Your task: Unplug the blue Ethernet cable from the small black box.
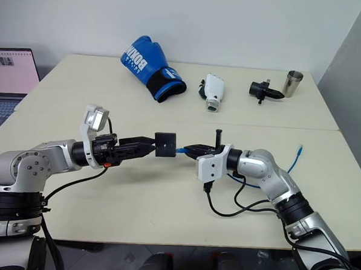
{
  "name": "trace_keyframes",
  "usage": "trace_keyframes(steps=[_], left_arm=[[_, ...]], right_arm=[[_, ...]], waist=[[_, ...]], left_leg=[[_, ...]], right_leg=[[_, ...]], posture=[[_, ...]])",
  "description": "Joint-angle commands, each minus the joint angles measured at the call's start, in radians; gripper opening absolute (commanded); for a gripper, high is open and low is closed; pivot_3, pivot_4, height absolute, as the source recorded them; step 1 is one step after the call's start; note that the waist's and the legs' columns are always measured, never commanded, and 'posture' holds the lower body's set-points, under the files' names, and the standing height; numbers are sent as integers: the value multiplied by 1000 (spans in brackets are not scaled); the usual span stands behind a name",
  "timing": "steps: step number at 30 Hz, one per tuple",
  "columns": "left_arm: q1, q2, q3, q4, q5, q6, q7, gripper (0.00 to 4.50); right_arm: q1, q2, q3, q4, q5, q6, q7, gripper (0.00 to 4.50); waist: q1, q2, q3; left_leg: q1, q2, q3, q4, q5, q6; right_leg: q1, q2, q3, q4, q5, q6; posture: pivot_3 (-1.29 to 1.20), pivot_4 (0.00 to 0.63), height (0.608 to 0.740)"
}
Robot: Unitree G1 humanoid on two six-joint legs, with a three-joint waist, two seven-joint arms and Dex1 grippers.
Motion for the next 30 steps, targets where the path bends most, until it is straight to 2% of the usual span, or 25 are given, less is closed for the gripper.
trace_keyframes(steps=[1,16,30], left_arm=[[-4,0,-41,-9,3,-16,-36,4017],[41,90,-67,-21,46,-58,-96,4017],[-23,-16,-97,14,40,-66,-72,4017]], right_arm=[[-22,30,-24,-76,37,-44,-2,34],[28,-58,-81,-83,51,-40,33,25],[19,-19,-79,-119,68,-16,52,23]], waist=[[0,0,0],[4,0,0],[6,0,0]], left_leg=[[0,0,0,0,0,0],[0,0,0,0,0,0],[1,0,0,0,0,0]], right_leg=[[0,0,0,0,0,0],[0,0,0,0,0,0],[1,0,0,0,0,0]], posture=[[0,150,740],[0,150,740],[0,150,740]])
